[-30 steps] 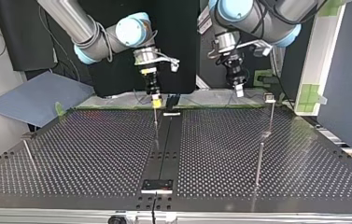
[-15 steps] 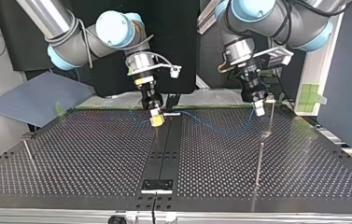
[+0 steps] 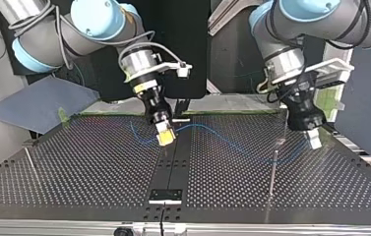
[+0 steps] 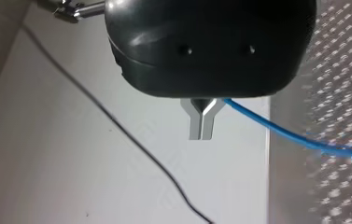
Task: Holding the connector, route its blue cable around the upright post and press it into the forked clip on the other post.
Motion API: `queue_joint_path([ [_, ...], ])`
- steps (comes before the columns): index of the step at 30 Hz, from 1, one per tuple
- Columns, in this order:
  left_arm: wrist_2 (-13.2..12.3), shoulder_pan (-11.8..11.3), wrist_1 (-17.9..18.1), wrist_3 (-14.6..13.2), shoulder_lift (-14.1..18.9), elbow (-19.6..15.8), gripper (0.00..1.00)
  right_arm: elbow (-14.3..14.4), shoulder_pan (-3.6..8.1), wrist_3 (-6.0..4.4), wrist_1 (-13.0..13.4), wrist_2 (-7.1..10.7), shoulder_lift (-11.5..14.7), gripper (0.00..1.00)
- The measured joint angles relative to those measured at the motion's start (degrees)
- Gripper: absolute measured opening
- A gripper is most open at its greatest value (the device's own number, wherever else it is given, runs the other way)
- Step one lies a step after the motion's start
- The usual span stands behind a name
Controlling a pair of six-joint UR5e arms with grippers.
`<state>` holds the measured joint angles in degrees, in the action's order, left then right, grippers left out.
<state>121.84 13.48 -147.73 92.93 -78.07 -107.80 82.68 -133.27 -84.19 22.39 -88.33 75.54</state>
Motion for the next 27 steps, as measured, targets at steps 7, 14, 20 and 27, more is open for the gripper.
queue_joint_path([
  [7, -3.78, -3.78, -3.77, 3.59, -2.08, 3.78, 0.0, -3.17, -0.01, -0.56, -1.16, 0.8, -0.59, 0.0],
  [14, -8.05, -8.04, -8.01, 5.96, -6.07, 8.03, 0.0, -6.68, 0.33, -0.89, -2.67, 0.65, -2.57, 0.0],
  [20, -11.96, -11.95, -11.14, 9.19, -7.78, 11.22, 0.0, -9.21, 0.46, -1.1, -3.16, 0.61, -5.09, 0.0],
  [27, -16.01, -16.0, -11.74, 10.26, -10.9, 11.87, 0.0, -10.92, 0.27, -1.14, -2.89, 0.48, -8.75, 0.0],
])
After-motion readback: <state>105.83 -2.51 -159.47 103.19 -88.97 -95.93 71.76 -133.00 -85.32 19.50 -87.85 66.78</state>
